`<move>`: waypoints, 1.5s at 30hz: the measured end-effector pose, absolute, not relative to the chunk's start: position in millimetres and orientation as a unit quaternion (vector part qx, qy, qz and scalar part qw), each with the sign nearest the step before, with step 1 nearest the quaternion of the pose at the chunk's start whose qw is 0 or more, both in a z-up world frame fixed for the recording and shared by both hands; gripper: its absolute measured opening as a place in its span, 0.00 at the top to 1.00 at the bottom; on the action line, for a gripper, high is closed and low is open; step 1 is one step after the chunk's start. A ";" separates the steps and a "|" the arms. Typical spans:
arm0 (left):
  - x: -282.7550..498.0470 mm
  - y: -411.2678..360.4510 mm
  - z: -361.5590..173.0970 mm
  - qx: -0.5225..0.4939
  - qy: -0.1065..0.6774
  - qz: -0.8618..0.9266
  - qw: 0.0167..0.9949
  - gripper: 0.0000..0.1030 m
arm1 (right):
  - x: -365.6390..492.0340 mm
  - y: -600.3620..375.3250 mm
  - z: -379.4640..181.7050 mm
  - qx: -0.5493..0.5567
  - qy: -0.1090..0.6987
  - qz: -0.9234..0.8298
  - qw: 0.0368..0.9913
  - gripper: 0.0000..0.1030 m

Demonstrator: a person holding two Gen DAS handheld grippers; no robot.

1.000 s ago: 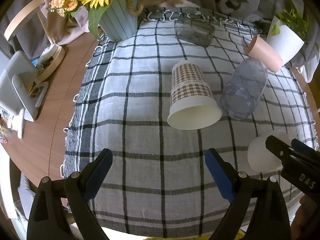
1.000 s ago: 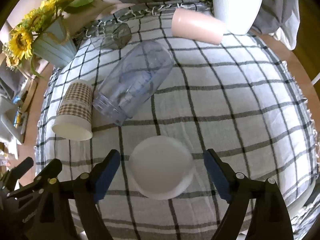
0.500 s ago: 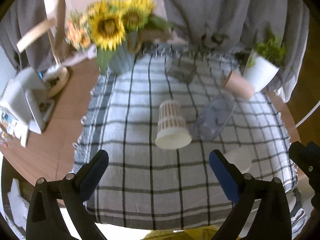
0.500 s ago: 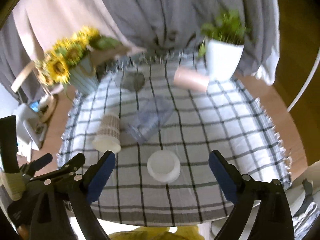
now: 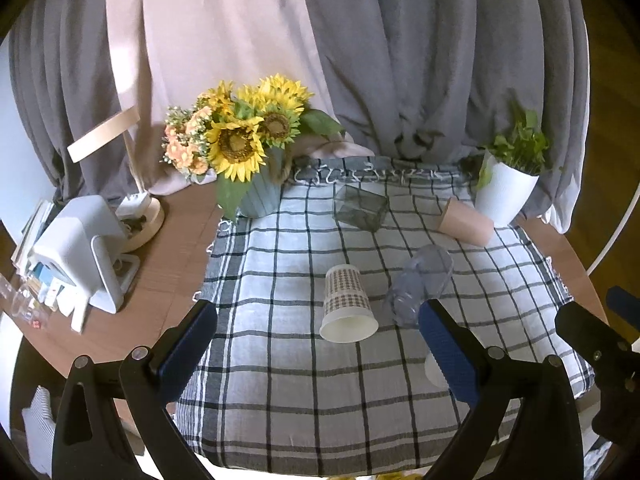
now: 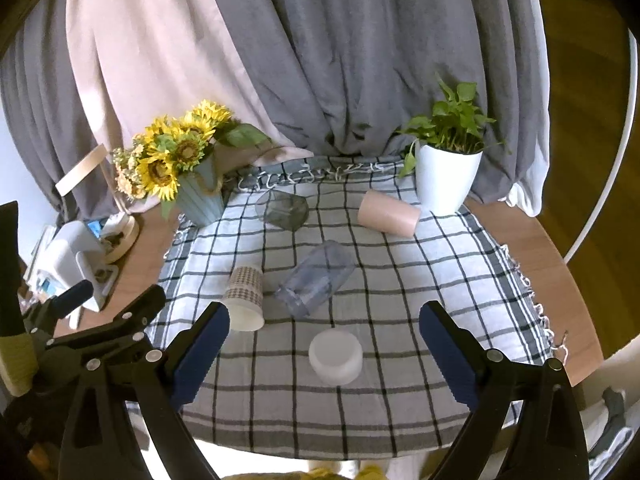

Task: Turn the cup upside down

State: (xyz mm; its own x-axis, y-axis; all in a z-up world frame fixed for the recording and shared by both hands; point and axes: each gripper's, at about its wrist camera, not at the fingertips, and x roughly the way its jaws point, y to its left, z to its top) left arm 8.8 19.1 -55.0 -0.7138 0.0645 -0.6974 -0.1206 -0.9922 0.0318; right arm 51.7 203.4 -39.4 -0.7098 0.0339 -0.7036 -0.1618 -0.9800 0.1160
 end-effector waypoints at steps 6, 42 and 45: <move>11.9 21.3 -52.2 -0.369 0.035 0.928 0.049 0.00 | 55.3 202.8 -35.9 -0.369 0.080 0.925 0.049 0.07; 12.4 23.4 -45.9 -0.365 0.030 0.929 0.049 0.00 | 54.7 202.0 -32.0 -0.365 0.076 0.927 0.039 0.07; 12.0 23.3 -46.2 -0.365 0.030 0.929 0.048 0.00 | 54.8 202.0 -32.0 -0.365 0.075 0.927 0.039 0.07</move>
State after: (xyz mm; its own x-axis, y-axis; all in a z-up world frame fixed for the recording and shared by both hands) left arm 12.0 23.3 -46.2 -0.7293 0.0681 -0.6808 -0.1119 -0.9935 0.0205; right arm 54.8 202.0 -32.0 -0.7305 0.0182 -0.6826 -0.1280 -0.9856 0.1107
